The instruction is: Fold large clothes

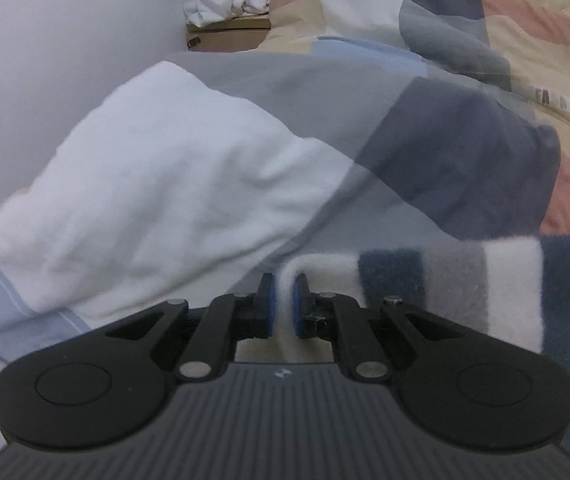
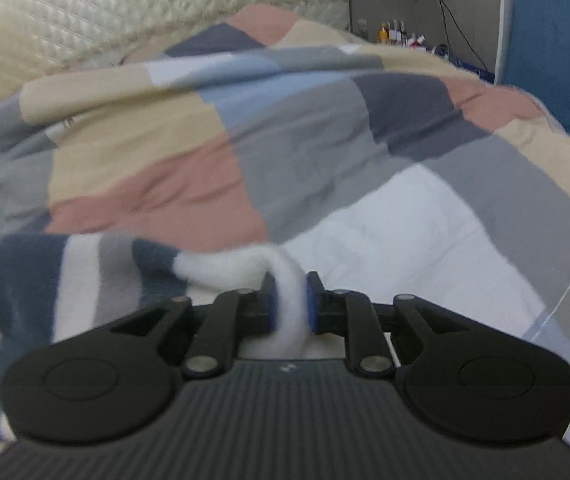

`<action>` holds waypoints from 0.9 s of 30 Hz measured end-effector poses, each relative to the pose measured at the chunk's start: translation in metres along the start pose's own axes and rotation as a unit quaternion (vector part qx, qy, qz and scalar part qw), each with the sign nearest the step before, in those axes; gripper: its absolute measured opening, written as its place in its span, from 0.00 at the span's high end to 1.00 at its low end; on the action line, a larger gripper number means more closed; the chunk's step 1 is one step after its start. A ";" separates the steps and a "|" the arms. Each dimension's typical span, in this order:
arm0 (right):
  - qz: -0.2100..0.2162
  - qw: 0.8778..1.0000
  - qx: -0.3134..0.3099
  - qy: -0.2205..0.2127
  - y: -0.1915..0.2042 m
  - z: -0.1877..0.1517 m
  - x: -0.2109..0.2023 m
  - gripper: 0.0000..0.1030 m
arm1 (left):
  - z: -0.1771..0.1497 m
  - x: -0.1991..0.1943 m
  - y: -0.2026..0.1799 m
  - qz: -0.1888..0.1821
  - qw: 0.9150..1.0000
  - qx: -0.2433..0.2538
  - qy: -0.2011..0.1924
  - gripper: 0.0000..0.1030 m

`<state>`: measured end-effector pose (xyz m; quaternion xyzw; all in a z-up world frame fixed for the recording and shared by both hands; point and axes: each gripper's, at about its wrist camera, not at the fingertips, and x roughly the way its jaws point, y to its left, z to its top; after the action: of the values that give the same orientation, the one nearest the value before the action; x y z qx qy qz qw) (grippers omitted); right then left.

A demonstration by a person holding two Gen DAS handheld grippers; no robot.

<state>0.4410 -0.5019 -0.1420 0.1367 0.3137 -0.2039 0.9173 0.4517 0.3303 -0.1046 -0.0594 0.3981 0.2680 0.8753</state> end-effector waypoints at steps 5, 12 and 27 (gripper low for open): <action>-0.010 1.000 -0.001 -0.017 0.008 -0.001 -0.012 0.72 | -0.004 -0.014 0.003 -0.021 1.000 -0.007 0.004 0.64; 0.042 0.998 0.026 -0.034 0.021 -0.002 -0.072 0.43 | -0.035 -0.097 0.010 -0.099 0.995 -0.014 -0.005 0.39; 0.107 0.993 0.038 -0.016 0.030 -0.053 -0.203 0.43 | -0.159 -0.193 0.019 -0.116 0.992 -0.030 0.024 0.39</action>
<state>0.2816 -0.3969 -0.0505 0.2008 0.2748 -0.1178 0.9329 0.2319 0.2142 -0.0690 -0.1384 0.4013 0.1747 0.8884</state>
